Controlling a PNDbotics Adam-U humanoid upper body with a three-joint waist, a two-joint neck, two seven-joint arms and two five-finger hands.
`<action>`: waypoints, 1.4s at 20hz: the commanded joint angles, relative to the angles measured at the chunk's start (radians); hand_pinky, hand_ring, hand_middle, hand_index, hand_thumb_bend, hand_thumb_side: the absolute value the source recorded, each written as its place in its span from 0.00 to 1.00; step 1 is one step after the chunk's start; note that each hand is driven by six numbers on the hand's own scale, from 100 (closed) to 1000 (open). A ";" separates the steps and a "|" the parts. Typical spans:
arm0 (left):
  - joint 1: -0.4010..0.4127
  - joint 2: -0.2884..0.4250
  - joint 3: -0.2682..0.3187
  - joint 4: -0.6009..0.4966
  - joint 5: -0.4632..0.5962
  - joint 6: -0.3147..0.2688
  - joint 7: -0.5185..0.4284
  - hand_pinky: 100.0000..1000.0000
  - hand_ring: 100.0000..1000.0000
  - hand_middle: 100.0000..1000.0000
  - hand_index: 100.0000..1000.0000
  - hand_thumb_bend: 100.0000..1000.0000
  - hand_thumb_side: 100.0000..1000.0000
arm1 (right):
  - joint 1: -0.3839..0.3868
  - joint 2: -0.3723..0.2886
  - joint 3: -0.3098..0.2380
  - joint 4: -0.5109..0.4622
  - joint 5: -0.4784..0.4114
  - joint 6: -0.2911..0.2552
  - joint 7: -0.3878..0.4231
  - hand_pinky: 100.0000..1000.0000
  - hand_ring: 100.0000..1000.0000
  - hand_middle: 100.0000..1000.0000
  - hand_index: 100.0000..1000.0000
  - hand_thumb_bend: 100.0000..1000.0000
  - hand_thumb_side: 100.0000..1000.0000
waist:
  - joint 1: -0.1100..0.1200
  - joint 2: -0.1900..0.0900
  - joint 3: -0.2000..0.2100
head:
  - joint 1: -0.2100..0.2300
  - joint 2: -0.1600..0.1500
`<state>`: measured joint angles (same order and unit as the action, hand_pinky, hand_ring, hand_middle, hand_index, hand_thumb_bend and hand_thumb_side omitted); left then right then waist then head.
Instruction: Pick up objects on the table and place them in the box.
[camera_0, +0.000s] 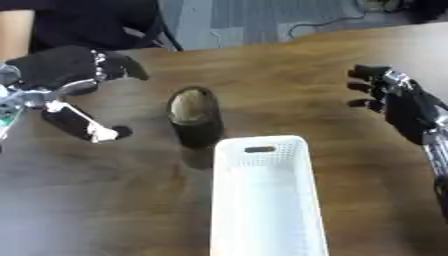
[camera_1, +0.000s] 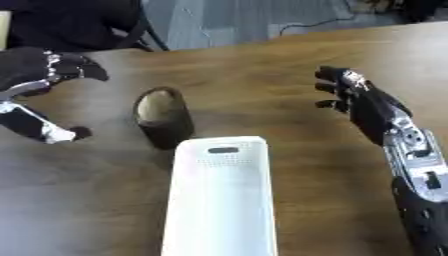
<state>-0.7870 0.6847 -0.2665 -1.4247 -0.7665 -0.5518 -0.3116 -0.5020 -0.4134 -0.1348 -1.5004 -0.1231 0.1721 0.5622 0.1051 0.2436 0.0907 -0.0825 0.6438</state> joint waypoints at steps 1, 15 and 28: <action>-0.030 0.001 -0.002 0.022 -0.023 -0.021 0.008 0.00 0.02 0.79 0.89 0.29 0.37 | -0.009 -0.013 0.001 -0.013 0.002 -0.002 0.006 0.81 0.97 0.98 1.00 0.00 1.00 | -0.002 -0.023 -0.001 | 0.010 -0.017; -0.075 -0.067 -0.030 0.066 -0.033 -0.049 0.007 0.00 0.01 0.76 0.86 0.28 0.36 | -0.018 -0.007 0.000 -0.014 -0.001 -0.002 0.004 0.81 0.97 0.98 1.00 0.00 1.00 | -0.006 -0.021 -0.011 | 0.016 -0.023; -0.052 -0.111 -0.026 0.194 -0.080 -0.055 0.005 0.00 0.00 0.71 0.81 0.28 0.36 | -0.021 -0.002 -0.001 -0.022 -0.003 0.003 0.004 0.81 0.98 0.98 1.00 0.00 1.00 | -0.006 -0.015 -0.020 | 0.017 -0.034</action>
<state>-0.8284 0.5608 -0.3064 -1.2367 -0.8374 -0.6054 -0.3100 -0.5045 -0.4042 -0.1314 -1.5010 -0.1233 0.1734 0.5662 0.1032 0.2441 0.0702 -0.0704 0.6266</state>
